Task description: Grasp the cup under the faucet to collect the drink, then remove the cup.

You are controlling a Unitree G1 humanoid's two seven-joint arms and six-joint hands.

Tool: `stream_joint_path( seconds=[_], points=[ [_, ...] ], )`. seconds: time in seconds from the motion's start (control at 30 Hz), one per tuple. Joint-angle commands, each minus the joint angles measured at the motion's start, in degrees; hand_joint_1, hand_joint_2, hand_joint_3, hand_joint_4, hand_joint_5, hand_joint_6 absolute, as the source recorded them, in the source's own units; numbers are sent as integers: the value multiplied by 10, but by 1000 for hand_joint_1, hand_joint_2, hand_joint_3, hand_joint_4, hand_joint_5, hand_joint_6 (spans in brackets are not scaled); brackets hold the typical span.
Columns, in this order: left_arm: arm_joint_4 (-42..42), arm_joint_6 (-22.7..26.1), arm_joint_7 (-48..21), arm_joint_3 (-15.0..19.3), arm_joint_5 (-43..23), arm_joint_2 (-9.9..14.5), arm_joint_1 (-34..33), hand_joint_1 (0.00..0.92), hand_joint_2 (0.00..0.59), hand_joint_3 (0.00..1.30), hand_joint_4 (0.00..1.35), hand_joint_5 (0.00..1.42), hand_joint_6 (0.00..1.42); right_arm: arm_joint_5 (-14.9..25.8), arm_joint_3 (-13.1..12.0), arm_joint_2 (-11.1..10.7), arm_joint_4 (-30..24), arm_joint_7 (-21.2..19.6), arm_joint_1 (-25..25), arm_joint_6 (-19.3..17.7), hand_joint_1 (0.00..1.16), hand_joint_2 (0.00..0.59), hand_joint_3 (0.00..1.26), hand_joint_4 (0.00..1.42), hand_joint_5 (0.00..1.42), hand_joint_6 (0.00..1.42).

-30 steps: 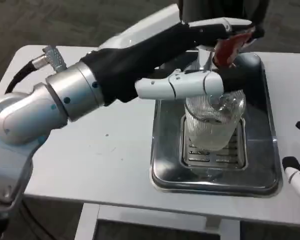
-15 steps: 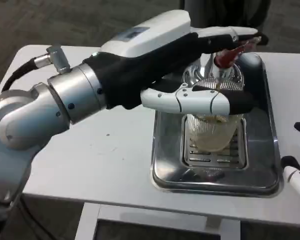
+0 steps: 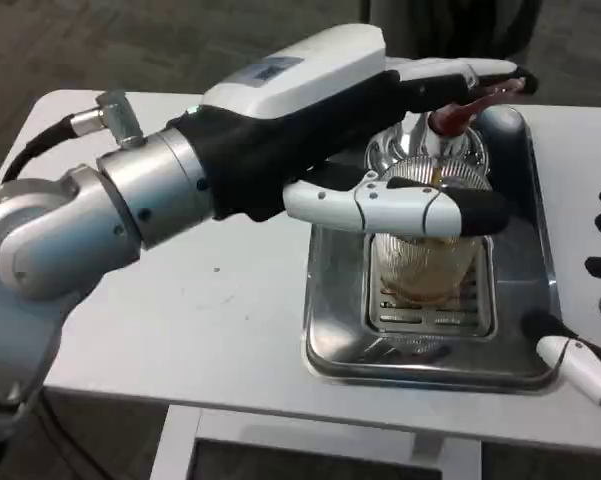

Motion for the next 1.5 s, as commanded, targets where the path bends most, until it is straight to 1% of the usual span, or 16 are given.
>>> stream_joint_path(
  seconds=[0.03,0.17,0.23,0.47,0.67,0.97,1.27,1.5],
  points=[
    [1,-9,-35,-23,11,17,25,0,112,163,86,189,112,24,13,-6,43,-40,10,-57,581,256,0,34,113,217],
    [4,-12,-36,-26,12,16,23,0,108,163,86,189,111,32,21,-13,79,-65,8,-90,590,249,0,34,111,203],
    [7,-15,-37,-28,16,18,21,0,106,163,86,189,110,33,25,-16,91,-74,8,-100,592,247,2,34,111,199],
    [5,-15,-38,-31,18,18,19,0,104,163,88,189,109,37,48,-27,116,-99,-3,-114,596,247,4,34,103,198],
    [-2,-12,-39,-29,19,23,21,0,103,163,94,189,109,36,65,-31,129,-113,-15,-115,597,247,5,34,101,197],
    [-14,-3,-39,-24,15,34,27,0,102,163,96,189,109,32,95,-33,152,-123,-59,-103,591,253,13,34,100,197],
    [-24,6,-38,-22,15,39,31,0,102,163,96,189,109,31,115,-32,182,-132,-99,-90,587,255,20,42,109,197],
    [-27,10,-38,-22,14,39,32,0,102,157,96,187,109,33,122,-30,196,-139,-116,-86,586,255,24,44,111,197]
  ],
)
